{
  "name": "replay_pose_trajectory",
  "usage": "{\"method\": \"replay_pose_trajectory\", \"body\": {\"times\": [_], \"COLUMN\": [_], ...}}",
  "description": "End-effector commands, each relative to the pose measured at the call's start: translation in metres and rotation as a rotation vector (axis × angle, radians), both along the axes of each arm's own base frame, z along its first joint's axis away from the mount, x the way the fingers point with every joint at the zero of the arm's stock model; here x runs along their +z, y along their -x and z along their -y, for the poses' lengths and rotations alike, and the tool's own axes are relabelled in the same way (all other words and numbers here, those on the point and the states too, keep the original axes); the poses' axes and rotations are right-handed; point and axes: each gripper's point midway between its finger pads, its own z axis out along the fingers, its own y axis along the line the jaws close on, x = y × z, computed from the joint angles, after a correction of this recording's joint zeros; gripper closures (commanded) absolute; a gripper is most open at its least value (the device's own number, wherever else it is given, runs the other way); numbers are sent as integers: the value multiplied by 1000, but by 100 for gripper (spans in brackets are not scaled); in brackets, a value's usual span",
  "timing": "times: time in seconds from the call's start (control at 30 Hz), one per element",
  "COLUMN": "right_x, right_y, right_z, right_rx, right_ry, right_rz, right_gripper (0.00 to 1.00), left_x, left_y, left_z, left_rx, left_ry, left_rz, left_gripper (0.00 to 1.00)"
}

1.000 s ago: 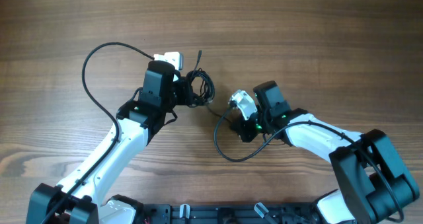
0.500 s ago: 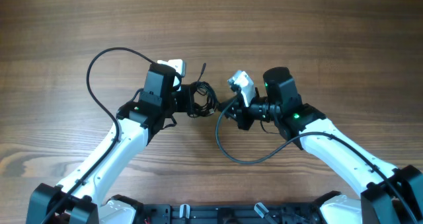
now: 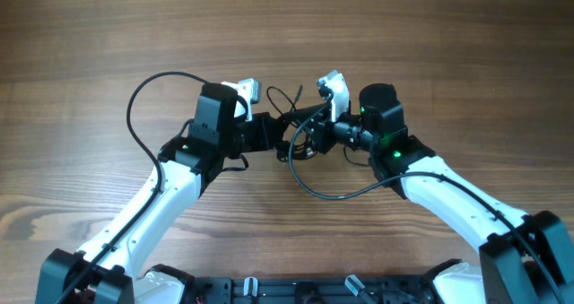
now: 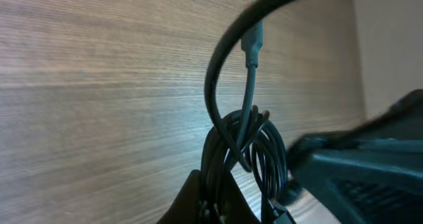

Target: Untangle cables

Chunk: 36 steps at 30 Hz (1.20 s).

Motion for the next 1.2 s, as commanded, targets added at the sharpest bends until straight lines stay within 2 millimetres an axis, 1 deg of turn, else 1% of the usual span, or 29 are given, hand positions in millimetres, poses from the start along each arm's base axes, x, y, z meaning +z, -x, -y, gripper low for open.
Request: {"method": "replay_pose_trajectory", "body": {"times": [0.0, 0.07, 0.13, 0.3, 0.33, 0.4, 0.57, 0.6, 0.63, 0.67, 0.7, 0.77, 0.8, 0.83, 0.87, 0.9, 0.93, 1.0, 1.07, 1.1, 1.13, 1.17], "right_x": [-11, -15, -18, -34, -34, -35, -35, -35, -35, -35, -36, -42, -46, -49, -50, -53, -57, -66, -73, -73, -72, -71], "right_y": [-11, -10, -8, -2, -1, -1, -1, -1, -1, -1, -1, -4, -5, -6, -5, -3, -1, 7, 16, 19, 21, 20], "right_z": [2, 2, 3, 8, 9, 9, 9, 9, 9, 9, 9, 15, 18, 21, 22, 23, 24, 28, 28, 26, 24, 24], "right_rx": [-38, -39, -39, -45, -45, -45, -45, -45, -45, -45, -47, -81, -101, -117, -104, -60, -27, 17, 50, 67, 76, 75], "right_ry": [19, 26, 34, 78, 80, 81, 81, 81, 81, 82, 84, 113, 131, 150, 167, 216, 255, 310, 321, 309, 300, 297], "right_rz": [-18, -32, -46, -106, -111, -112, -112, -113, -113, -114, -115, -126, -135, -136, -115, -60, -26, -13, -44, -50, -50, -42], "right_gripper": [96, 96, 95, 90, 89, 85, 74, 70, 61, 50, 31, 7, 2, 0, 0, 1, 1, 1, 1, 1, 1, 1], "left_x": [4, 4, 4, 4, 4, 4, 3, 3, 1, -1, -4, -11, -16, -22, -23, -25, -25, -24, -23, -22, -19, -17], "left_y": [2, 0, -4, -23, -25, -26, -25, -25, -27, -29, -27, -24, -23, -23, -23, -22, -23, -24, -23, -23, -20, -18], "left_z": [6, 3, -3, -39, -43, -45, -41, -42, -46, -50, -52, -60, -68, -81, -85, -94, -98, -102, -100, -98, -91, -86], "left_rx": [64, 115, 151, 276, 288, 294, 293, 298, 300, 306, 317, 402, 462, 552, 577, 647, 680, 754, 852, 893, 912, 917], "left_ry": [104, 130, 142, 165, 166, 167, 173, 166, 138, 111, 100, 116, 120, 130, 139, 169, 191, 256, 360, 408, 472, 509], "left_rz": [-104, -144, -158, -170, -169, -168, -179, -174, -151, -137, -149, -230, -272, -328, -347, -397, -419, -478, -584, -637, -711, -758], "left_gripper": [96, 96, 96, 96, 96, 96, 96, 96, 96, 96, 96, 96, 96, 96, 96, 96, 96, 96, 96, 94, 85, 83]}}
